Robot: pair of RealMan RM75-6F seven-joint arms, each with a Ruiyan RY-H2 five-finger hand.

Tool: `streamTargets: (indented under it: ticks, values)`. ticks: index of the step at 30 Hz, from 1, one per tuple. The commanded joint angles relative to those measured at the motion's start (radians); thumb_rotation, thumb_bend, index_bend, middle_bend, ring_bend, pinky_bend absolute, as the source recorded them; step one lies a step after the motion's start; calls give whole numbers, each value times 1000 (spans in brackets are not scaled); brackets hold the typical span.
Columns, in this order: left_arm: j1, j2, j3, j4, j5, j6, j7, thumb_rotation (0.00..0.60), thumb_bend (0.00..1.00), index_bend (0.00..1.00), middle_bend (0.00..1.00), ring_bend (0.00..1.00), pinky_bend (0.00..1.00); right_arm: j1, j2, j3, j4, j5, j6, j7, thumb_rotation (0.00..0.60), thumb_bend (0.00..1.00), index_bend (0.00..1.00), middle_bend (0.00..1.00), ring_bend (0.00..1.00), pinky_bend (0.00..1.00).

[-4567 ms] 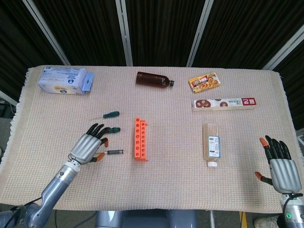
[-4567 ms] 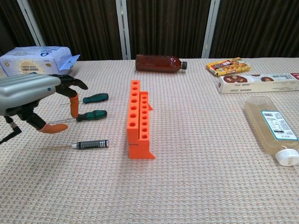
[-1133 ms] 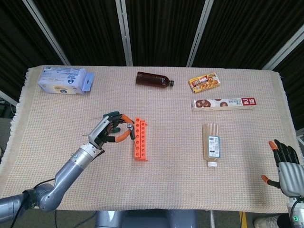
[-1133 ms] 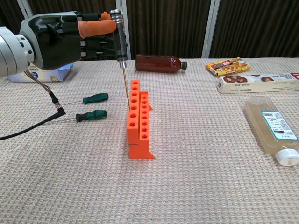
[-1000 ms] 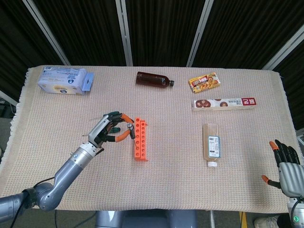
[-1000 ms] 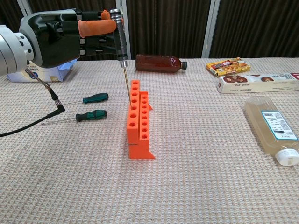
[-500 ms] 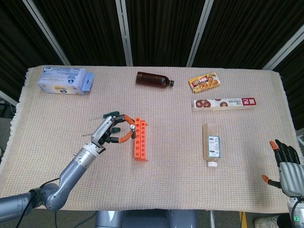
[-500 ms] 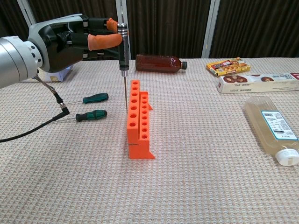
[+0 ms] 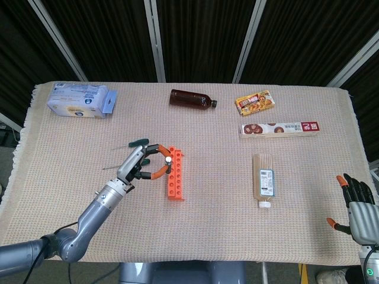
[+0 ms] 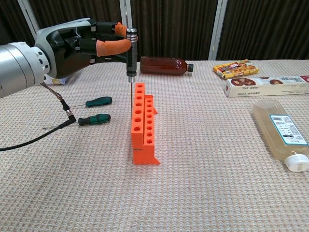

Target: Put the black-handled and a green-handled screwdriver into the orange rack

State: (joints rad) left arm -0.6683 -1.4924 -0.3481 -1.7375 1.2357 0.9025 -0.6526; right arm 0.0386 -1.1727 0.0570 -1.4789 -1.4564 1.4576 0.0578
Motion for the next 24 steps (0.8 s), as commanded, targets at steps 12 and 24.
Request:
streamTargets:
  ticks: [12, 24]
  values:
    - [-12, 1, 20, 3, 5, -16, -11, 600, 615, 752, 454, 253, 187, -3, 0, 0, 3, 2, 0, 4, 600, 3, 0, 0, 0, 0]
    - [-12, -15, 27, 8, 31, 15, -30, 600, 615, 755, 455, 252, 183, -5, 1, 0, 4, 2, 1, 6, 600, 4, 0, 0, 0, 0]
